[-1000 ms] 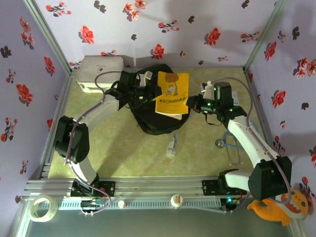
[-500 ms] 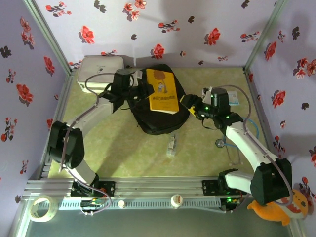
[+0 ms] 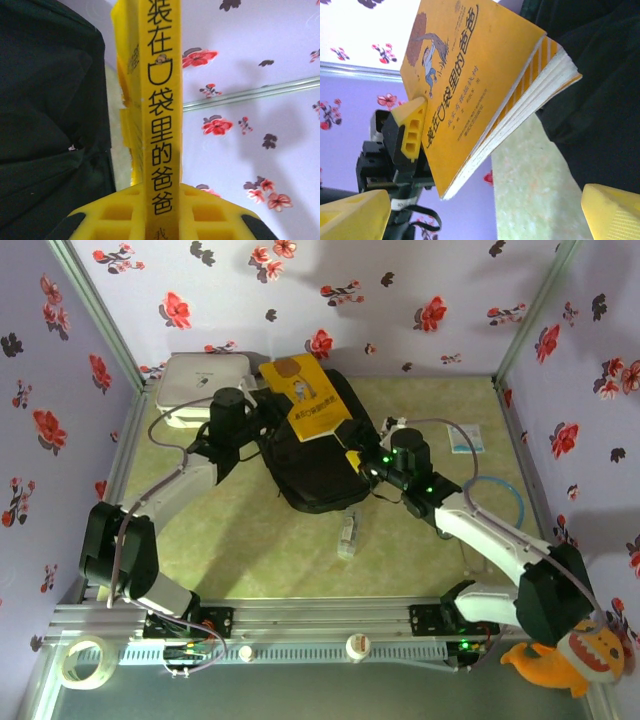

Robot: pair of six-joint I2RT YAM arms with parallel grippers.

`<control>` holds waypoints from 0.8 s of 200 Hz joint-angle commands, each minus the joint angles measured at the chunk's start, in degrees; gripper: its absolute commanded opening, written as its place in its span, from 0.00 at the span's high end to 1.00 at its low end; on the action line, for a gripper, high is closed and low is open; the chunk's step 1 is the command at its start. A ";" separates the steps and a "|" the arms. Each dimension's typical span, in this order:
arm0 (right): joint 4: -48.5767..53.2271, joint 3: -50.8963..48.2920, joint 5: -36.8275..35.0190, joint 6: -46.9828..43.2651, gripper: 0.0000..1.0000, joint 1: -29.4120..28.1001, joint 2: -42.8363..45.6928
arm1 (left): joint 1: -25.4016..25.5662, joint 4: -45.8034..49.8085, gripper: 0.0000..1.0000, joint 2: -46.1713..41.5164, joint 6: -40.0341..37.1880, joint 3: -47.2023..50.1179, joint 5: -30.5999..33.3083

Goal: Pack books, pencil case, and school supplies into a backpack

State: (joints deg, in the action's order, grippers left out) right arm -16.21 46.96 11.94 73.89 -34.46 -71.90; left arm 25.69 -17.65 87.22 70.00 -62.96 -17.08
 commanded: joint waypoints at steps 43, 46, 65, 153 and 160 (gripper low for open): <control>-12.21 2.61 -6.66 7.80 0.05 -2.76 -6.40 | -0.02 -12.86 0.95 -2.43 8.58 1.43 -0.57; -12.45 2.87 -6.69 8.03 0.05 -2.80 -6.73 | -0.01 -13.09 0.95 -2.46 8.83 1.51 -0.64; -14.15 4.58 -6.45 9.69 0.06 -2.82 -9.34 | 0.10 -13.85 0.95 -2.44 9.65 1.79 -0.84; -17.54 10.04 -9.20 9.26 0.26 -1.75 -15.78 | 0.26 -12.87 0.98 -3.98 9.31 3.09 -0.63; -17.54 9.88 -9.43 9.09 0.31 -1.75 -15.54 | 0.24 -12.53 0.98 -4.07 9.04 3.11 -0.50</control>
State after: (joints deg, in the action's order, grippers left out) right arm -31.07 55.07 5.06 83.13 -36.64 -87.77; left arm 25.76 -25.23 86.46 79.24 -59.81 -17.15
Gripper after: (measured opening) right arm 0.753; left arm 0.143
